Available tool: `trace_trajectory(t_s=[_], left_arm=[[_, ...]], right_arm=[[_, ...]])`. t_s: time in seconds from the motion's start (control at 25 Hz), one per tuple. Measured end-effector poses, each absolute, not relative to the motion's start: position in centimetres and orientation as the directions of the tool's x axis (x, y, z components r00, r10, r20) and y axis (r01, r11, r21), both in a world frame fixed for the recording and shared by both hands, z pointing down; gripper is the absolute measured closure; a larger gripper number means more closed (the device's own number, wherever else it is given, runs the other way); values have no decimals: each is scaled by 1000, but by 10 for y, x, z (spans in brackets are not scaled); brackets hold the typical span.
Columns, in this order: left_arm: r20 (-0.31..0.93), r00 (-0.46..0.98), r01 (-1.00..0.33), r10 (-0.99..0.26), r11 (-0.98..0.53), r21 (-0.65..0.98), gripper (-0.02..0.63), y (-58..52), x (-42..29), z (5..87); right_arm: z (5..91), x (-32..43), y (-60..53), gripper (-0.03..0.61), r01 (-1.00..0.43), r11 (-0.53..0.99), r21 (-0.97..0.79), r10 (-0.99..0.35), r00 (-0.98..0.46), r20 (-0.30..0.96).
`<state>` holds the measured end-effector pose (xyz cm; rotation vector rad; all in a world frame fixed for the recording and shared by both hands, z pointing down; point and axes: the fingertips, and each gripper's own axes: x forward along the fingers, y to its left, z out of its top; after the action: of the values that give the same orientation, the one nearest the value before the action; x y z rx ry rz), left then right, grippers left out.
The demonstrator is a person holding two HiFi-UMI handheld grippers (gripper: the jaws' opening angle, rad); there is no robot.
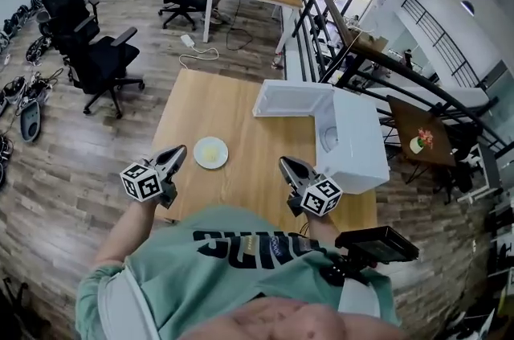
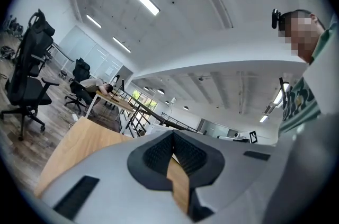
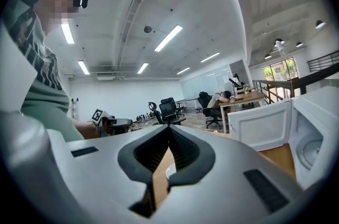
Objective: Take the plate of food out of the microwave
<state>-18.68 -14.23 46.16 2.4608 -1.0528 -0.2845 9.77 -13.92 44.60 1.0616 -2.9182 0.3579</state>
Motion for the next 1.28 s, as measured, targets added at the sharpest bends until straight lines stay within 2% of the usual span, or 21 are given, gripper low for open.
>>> trace_trajectory(t_s=[0.32,0.84,1.28], left_arm=[[-51,695,-626,-717,-639,446,609,-139,-142,445],[-21,692,-648,-722,-633,423,609,-144,-161,439],[-22,714,-622,-700,-648,439,609,-154,-148,449]], right_arm=[[444,142,-145,572,-646,735,-207,-646,-760,77],[446,130,-163,572,-649,702,-293,-668,-743,43],[452,137,-166,572,-688,677,-260,-694,-715,84]])
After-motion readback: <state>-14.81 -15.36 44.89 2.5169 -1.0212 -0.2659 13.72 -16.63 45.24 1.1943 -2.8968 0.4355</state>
